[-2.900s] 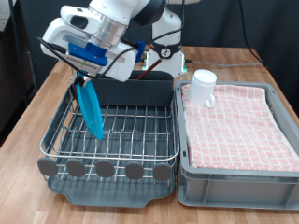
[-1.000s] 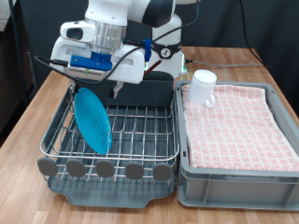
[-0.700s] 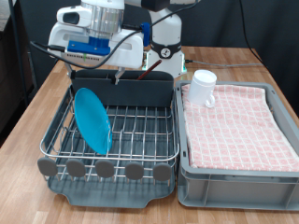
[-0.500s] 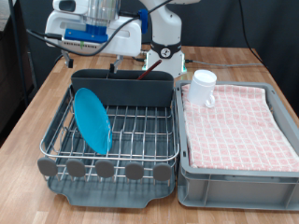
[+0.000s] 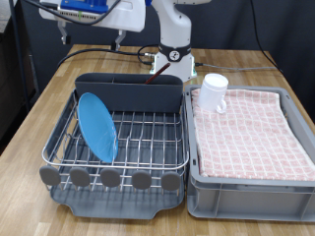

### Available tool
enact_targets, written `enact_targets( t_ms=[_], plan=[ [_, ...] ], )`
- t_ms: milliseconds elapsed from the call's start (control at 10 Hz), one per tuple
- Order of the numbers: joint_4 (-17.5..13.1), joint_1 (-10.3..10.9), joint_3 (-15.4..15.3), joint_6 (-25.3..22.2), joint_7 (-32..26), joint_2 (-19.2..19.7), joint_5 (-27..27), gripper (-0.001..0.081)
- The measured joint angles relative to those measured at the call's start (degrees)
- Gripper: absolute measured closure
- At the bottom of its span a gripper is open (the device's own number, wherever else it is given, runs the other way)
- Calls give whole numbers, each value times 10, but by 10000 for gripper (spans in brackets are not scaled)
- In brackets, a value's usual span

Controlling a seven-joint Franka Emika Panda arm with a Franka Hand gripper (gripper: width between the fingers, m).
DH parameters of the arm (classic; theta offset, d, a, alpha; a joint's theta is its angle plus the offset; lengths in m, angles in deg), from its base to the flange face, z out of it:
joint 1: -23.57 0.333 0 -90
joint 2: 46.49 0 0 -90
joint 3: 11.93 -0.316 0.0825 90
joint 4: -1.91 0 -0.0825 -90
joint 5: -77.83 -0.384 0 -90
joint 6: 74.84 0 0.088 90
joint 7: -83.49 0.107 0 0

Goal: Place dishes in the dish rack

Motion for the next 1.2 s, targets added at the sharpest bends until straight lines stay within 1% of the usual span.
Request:
enact_targets(
  t_ms=[200, 500, 800, 1000, 1200],
  plan=[
    [-4, 3, -8, -19, -1, -17, 0, 4],
    [-4, 13, -27, -43, -6, -38, -1, 4],
    [-1, 31, -48, -73, -11, -53, -6, 4],
    [16, 44, -64, -85, -10, -71, -15, 4],
    [44, 56, -83, -87, 7, -94, -22, 4]
  ],
)
